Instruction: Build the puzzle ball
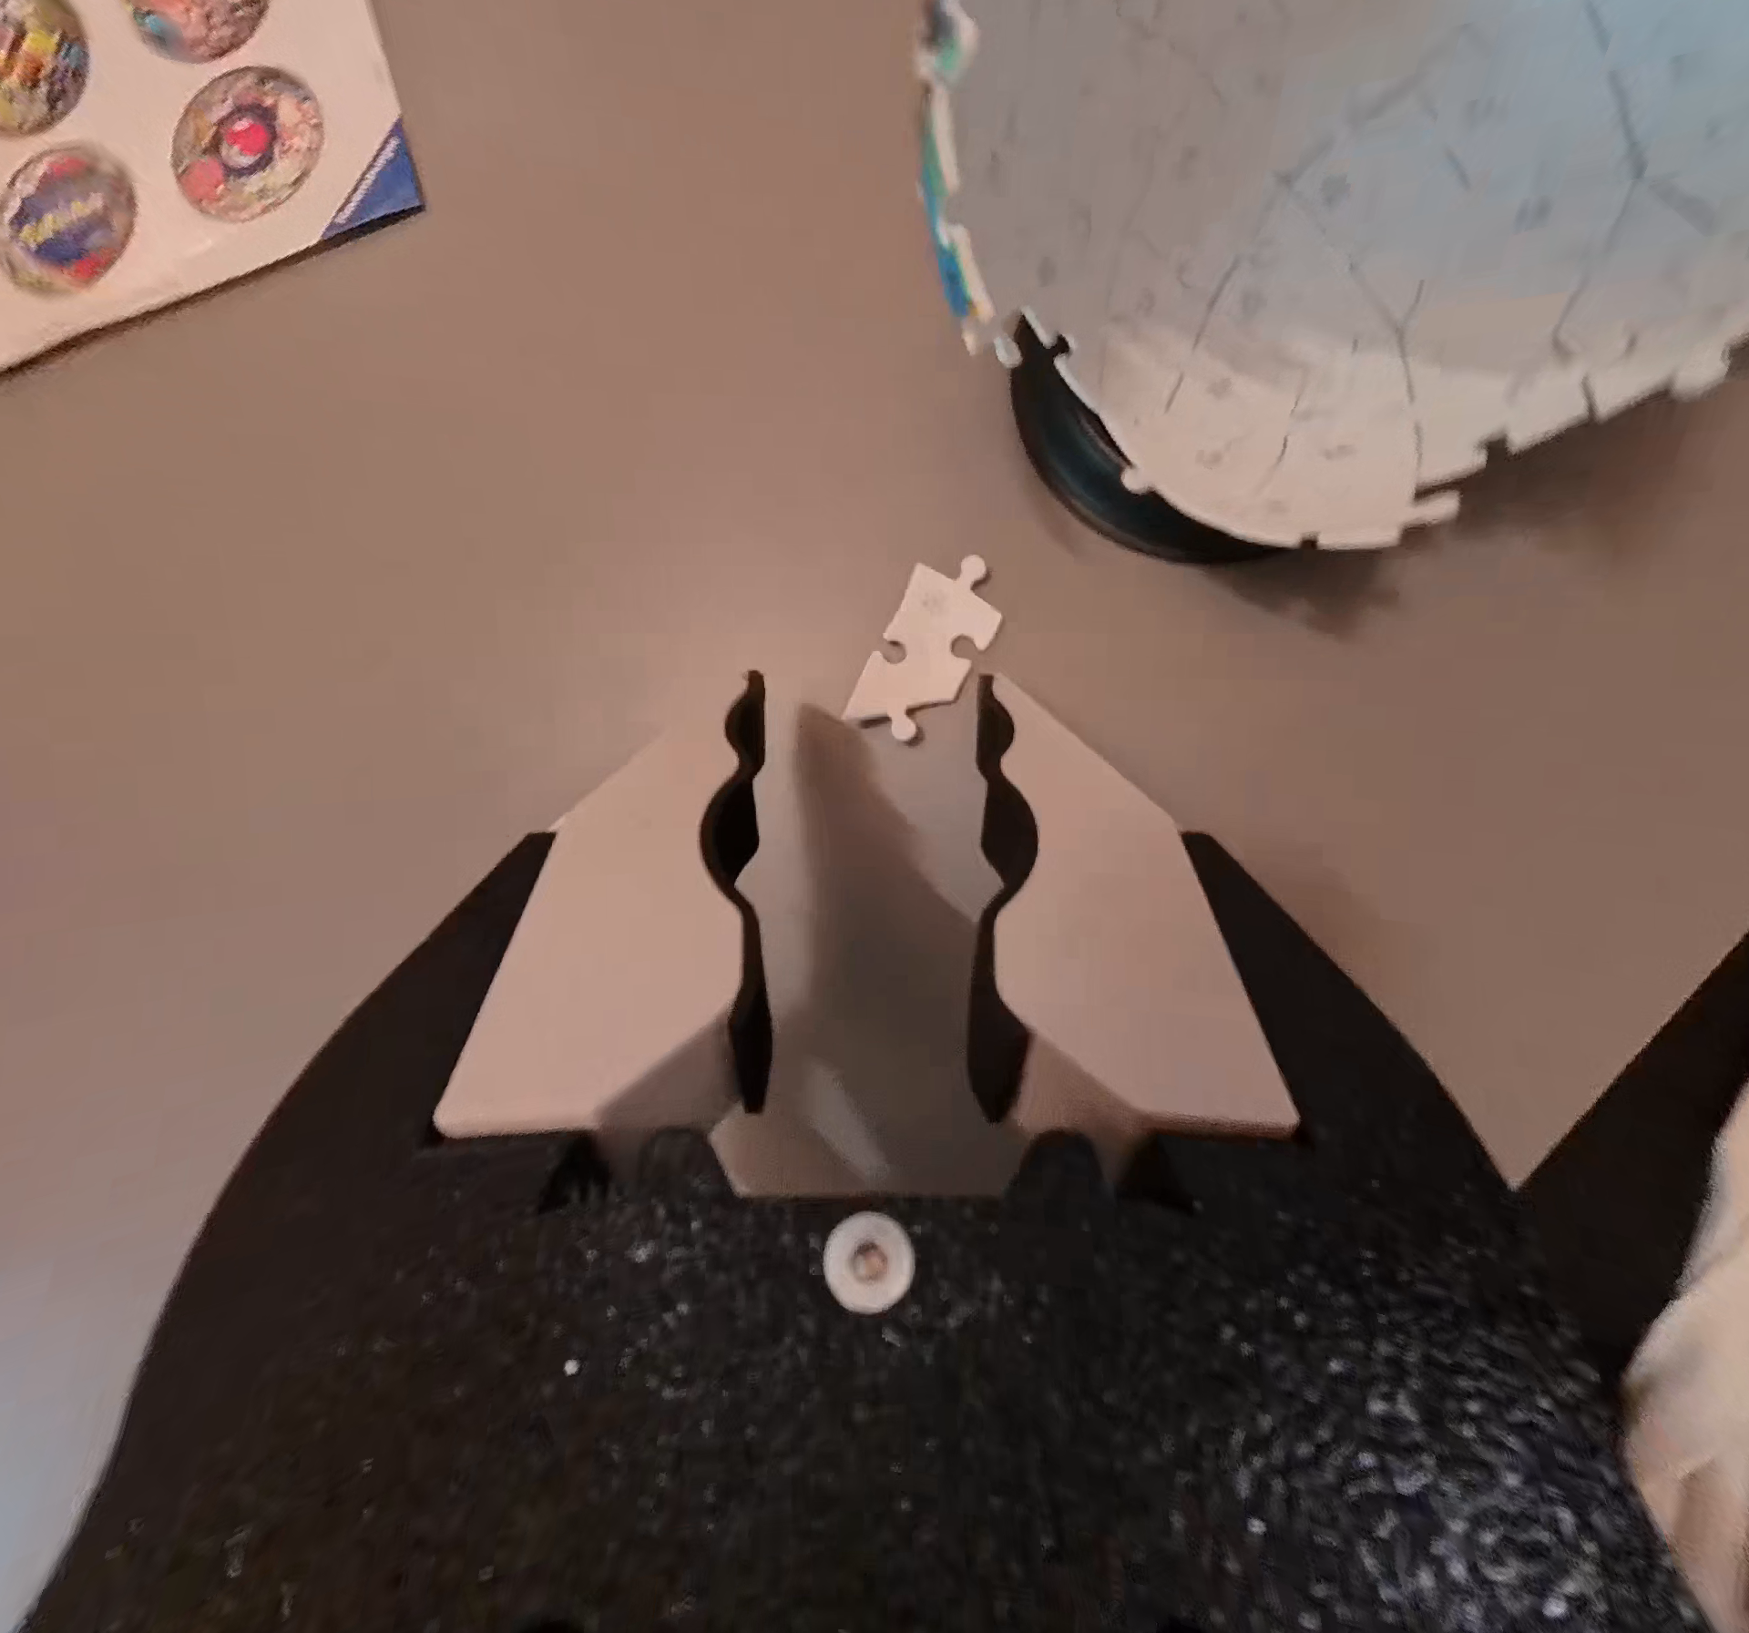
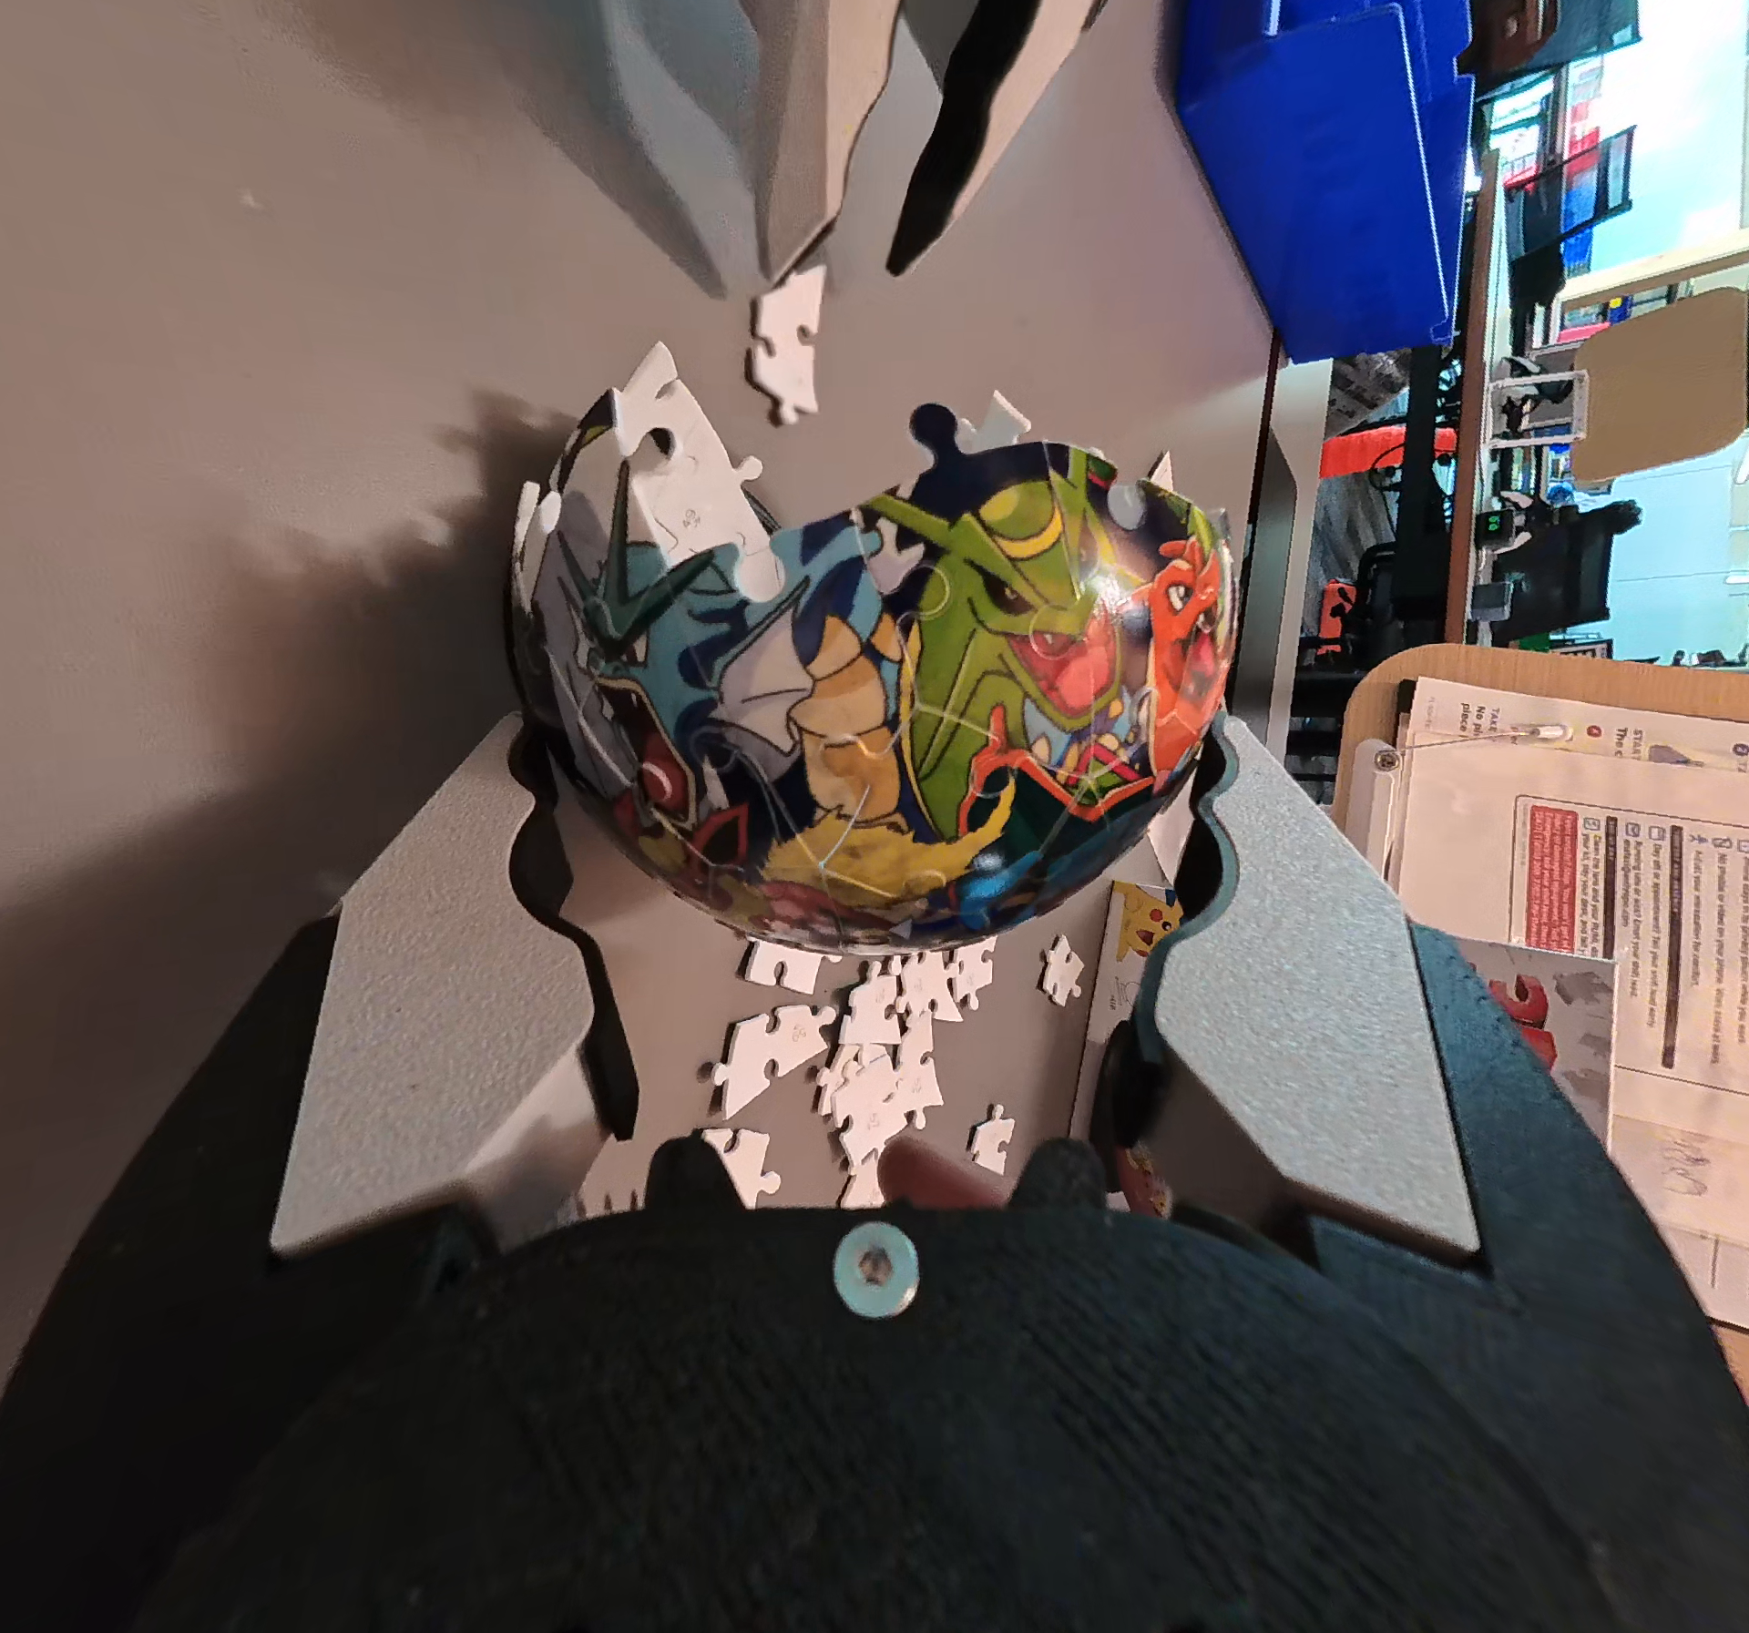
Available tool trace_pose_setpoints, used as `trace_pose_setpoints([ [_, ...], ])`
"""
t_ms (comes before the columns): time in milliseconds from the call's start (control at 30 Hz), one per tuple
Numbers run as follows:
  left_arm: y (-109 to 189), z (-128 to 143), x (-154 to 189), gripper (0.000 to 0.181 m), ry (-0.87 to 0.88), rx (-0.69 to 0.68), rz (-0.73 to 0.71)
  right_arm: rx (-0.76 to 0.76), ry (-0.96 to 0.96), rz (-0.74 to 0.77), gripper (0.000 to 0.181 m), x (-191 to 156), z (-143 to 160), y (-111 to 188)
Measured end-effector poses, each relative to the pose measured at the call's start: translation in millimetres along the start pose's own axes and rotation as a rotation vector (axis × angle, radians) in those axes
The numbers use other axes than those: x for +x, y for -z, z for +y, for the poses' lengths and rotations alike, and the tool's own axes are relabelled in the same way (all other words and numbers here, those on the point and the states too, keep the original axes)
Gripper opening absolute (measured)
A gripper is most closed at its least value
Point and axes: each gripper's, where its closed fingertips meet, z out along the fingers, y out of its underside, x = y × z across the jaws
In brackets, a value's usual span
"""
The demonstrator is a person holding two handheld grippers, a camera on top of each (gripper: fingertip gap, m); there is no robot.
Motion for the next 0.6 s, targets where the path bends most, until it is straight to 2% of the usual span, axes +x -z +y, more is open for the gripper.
trace_pose_setpoints([
  [33, 1.2, -2.2, 0.3, 0.045, 0.056, 0.003, -0.007, -0.002, 0.001, 0.001, 0.131, 0.0, 0.3, 0.5],
  [100, 1.0, -5.7, 4.8, 0.048, 0.121, 0.005, -0.021, -0.004, 0.007, 0.001, 0.131, -0.3, 0.4, 0.9],
  [200, -4.9, 2.5, 4.7, 0.048, 0.056, -0.045, -0.063, -0.001, 0.006, -0.001, 0.131, -0.4, 0.7, 1.1],
  [367, -4.1, 17.7, -24.9, 0.043, 0.094, -0.092, -0.167, -0.004, 0.009, 0.0, 0.131, -0.8, 1.3, 1.4],
  [467, -2.8, 13.0, -18.8, 0.039, 0.134, -0.05, -0.126, -0.002, 0.006, 0.002, 0.131, -0.9, 1.6, 1.6],
  [533, -5.2, 8.2, 0.9, 0.034, 0.125, -0.021, -0.028, 0.0, 0.005, 0.003, 0.131, -1.0, 1.3, 1.3],
  [600, -10.4, 10.8, 10.7, 0.026, 0.107, -0.036, 0.006, 0.0, 0.007, 0.004, 0.131, -1.1, 0.9, 0.9],
])
